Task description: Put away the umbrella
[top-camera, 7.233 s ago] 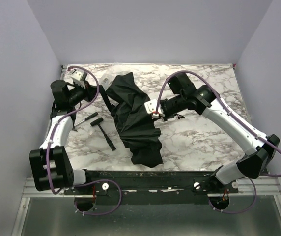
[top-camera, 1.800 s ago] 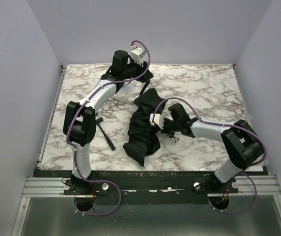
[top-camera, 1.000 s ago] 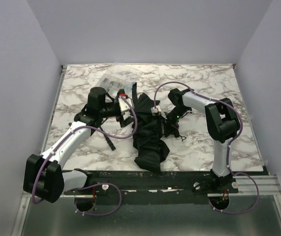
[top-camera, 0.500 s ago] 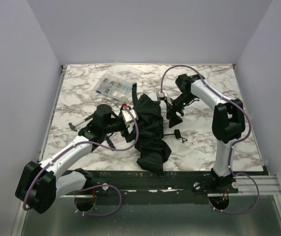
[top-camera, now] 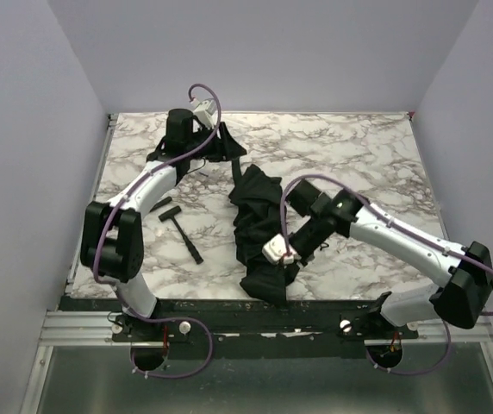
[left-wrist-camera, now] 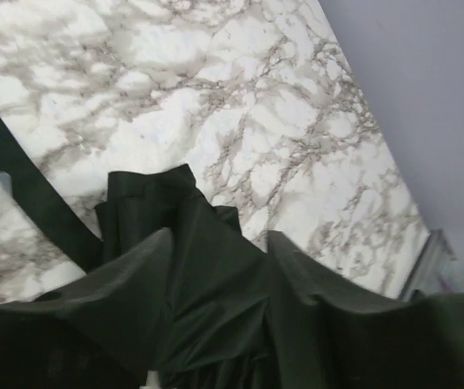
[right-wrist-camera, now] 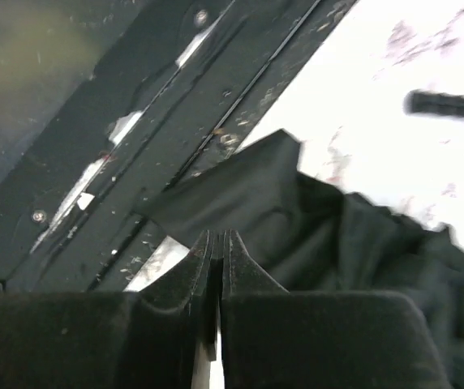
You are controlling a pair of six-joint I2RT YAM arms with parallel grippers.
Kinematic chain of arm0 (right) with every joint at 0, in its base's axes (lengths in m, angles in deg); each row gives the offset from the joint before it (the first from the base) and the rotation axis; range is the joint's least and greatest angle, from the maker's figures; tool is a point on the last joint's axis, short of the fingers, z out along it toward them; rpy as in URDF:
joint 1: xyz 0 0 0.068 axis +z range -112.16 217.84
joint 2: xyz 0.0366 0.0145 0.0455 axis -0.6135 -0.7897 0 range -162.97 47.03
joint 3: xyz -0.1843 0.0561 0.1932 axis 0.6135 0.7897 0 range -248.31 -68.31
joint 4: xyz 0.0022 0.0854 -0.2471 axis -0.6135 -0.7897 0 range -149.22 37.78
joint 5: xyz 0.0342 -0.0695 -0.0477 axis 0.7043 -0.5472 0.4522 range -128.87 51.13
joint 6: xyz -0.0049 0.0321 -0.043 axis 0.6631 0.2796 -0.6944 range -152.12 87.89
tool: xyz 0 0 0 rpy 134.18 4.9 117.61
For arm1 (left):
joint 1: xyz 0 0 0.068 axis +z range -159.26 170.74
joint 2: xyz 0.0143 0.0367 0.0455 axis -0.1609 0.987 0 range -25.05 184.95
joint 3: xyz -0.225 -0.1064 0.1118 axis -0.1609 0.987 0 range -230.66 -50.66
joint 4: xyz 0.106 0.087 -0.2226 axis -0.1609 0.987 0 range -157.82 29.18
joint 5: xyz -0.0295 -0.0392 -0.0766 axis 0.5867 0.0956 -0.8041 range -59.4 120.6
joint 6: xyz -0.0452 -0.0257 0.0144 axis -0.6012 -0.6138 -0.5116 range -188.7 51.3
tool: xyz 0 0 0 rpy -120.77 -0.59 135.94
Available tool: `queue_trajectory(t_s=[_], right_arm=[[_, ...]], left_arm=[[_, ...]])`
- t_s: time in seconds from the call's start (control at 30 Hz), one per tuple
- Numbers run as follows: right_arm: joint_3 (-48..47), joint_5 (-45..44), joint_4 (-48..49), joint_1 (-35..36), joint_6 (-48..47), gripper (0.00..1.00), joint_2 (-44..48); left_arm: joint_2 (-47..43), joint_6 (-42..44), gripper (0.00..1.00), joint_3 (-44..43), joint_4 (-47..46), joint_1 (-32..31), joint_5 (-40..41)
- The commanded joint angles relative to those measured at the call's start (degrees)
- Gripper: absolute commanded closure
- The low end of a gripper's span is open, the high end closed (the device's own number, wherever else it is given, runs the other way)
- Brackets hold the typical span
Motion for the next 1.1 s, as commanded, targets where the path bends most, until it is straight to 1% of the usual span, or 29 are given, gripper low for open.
queue_trajectory(t_s=[0.0,0.07,0.27,0.37,0.47,0.53,0.6,0.73,0.8,0.83,0.97,1.07], right_arm=[[11.1,-11.5,22.0,8.3,15.5,0.99,0.5],[13.7,-14.1,25.5,10.5,16.9,1.00,-1.0],[19.2,-19.6,37.3,15.7,23.7,0.99,-5.6],[19.4,-21.6,40.5,16.1,26.7,0.99,-9.5],[20.6,-24.9,42.6,16.1,26.5,0.99,-11.3],[22.1,-26.8,44.2,16.1,26.3,0.99,-11.7],[23.0,-29.6,45.4,16.1,26.6,0.99,-12.8],[23.1,-35.6,46.9,15.0,27.3,0.99,-13.4],[22.9,-38.5,48.9,13.6,27.4,1.00,-13.3],[22.6,-40.4,49.9,13.1,27.2,1.00,-13.5],[21.0,-45.7,53.8,10.1,25.4,1.00,-14.2],[19.9,-48.5,57.1,8.1,24.4,0.99,-15.3]], left_arm=[[10.0,-7.2,0.60,-6.4,10.4,0.0,-0.9],[13.1,-6.9,0.61,-8.0,12.4,-0.3,-0.2],[18.9,-4.9,0.63,-9.2,13.9,-2.8,2.6],[20.6,-3.8,0.64,-9.2,15.1,-4.0,4.3],[21.8,-1.9,0.64,-8.3,16.3,-4.9,5.3],[21.5,-1.0,0.67,-6.8,15.4,-5.4,4.8],[21.3,-0.3,0.67,-6.7,16.5,-5.8,5.1],[20.9,1.7,0.71,-6.8,20.4,-6.7,4.4],[20.7,3.1,0.75,-6.5,22.7,-7.6,3.2],[20.4,3.5,0.76,-6.1,23.9,-8.1,2.9],[19.3,4.8,0.77,-3.5,27.5,-11.0,1.4],[18.2,4.4,0.77,-0.6,28.0,-13.0,0.2]])
